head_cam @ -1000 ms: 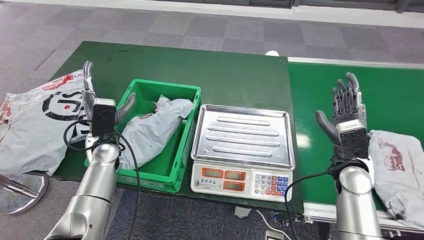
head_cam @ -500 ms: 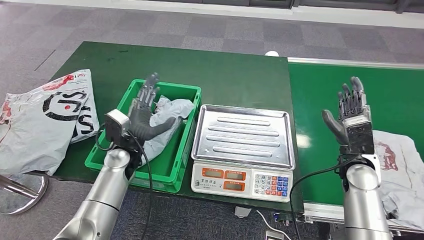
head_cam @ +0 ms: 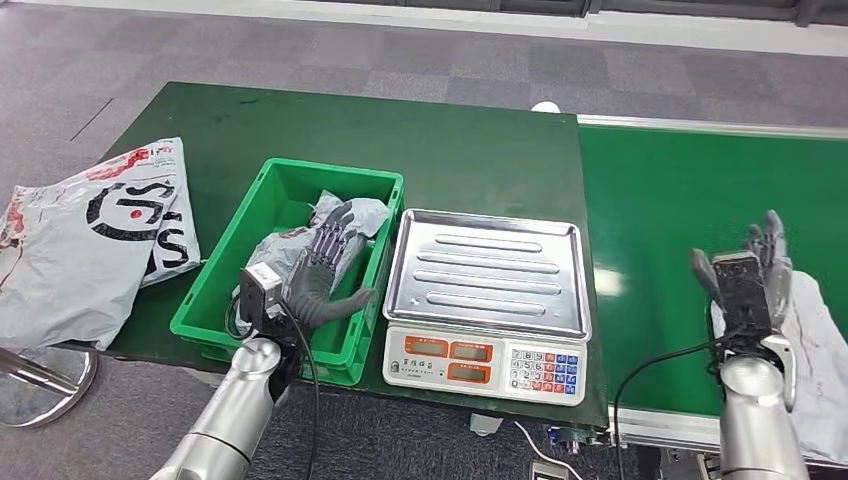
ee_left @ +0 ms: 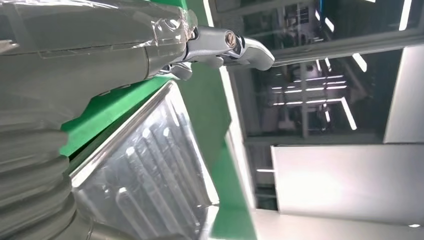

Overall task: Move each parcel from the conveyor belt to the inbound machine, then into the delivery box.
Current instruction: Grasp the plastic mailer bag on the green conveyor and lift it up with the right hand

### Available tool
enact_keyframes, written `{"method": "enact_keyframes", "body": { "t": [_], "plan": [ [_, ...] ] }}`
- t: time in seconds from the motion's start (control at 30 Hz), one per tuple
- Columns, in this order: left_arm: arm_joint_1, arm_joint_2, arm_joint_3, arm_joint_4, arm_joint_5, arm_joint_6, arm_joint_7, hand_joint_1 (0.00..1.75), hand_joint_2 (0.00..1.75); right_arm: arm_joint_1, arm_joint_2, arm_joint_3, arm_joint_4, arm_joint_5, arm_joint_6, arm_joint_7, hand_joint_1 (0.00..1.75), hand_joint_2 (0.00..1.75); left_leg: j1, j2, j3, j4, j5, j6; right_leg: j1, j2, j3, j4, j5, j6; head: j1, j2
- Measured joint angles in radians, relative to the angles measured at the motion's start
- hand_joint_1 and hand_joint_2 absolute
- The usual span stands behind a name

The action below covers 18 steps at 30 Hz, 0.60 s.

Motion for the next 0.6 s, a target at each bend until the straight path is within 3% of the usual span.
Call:
{"method": "enact_keyframes", "body": {
  "t": [0.2, 0.47, 0.6],
  "plan": [
    [-0.008, -0.006, -0.055, 0.021, -0.011, 0.045, 0.000, 0.00, 1.75, 0.000, -0.094, -0.127, 0.090, 0.104, -0.023, 0.129, 0.00, 1.75, -0.002, 0.000, 0.000, 0.000, -0.001, 0.001, -0.002, 0.000, 0.001, 0.000, 0.000, 0.001, 0.000, 0.000],
    [-0.022, -0.020, -0.066, 0.033, 0.017, 0.025, 0.000, 0.00, 1.75, -0.145, -0.277, -0.135, 0.448, 0.398, 0.164, 0.449, 0.00, 1.75, -0.003, 0.000, 0.000, 0.000, 0.000, 0.003, -0.003, 0.000, 0.001, 0.000, 0.001, 0.002, 0.000, 0.000],
    [-0.029, -0.027, -0.066, 0.040, 0.023, 0.008, 0.000, 0.00, 1.75, -0.198, -0.324, -0.105, 0.576, 0.444, 0.222, 0.510, 0.00, 1.75, -0.003, -0.001, 0.000, 0.000, 0.000, 0.003, -0.003, 0.000, 0.001, 0.000, 0.001, 0.002, 0.000, 0.000]
  ]
}}
